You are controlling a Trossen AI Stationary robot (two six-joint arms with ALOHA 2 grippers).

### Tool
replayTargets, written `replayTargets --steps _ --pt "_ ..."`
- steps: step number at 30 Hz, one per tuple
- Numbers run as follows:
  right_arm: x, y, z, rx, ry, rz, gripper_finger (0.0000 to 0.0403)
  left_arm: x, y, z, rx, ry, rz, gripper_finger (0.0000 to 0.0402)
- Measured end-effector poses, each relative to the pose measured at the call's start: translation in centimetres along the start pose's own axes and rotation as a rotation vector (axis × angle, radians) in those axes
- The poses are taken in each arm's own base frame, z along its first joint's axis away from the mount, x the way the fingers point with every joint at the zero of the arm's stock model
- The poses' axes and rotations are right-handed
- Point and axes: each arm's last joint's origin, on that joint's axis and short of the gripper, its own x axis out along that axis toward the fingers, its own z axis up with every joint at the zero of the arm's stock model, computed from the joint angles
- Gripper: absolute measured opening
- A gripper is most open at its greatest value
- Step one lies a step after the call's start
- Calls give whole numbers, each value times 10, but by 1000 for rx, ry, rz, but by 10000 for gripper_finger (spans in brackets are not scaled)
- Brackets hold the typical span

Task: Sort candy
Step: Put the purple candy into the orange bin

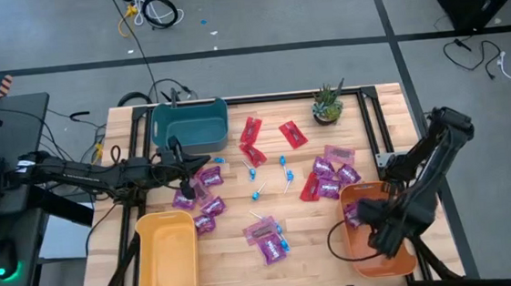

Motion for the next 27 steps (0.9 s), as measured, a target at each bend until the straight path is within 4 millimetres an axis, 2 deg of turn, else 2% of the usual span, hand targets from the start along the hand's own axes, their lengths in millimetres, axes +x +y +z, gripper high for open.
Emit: replayTargets --steps 5,9,18,27 --pt "-37 -8 8 24 -247 36 75 0 0 0 0 0 0 6" --pt "-51 -16 25 43 -396 1 71 0 0 0 -1 -1 0 6" --pt "-47 -43 86 200 -405 -90 60 0 0 0 0 0 0 6" --pt "-46 -65 137 228 -410 39 59 0 0 0 4 0 0 6"
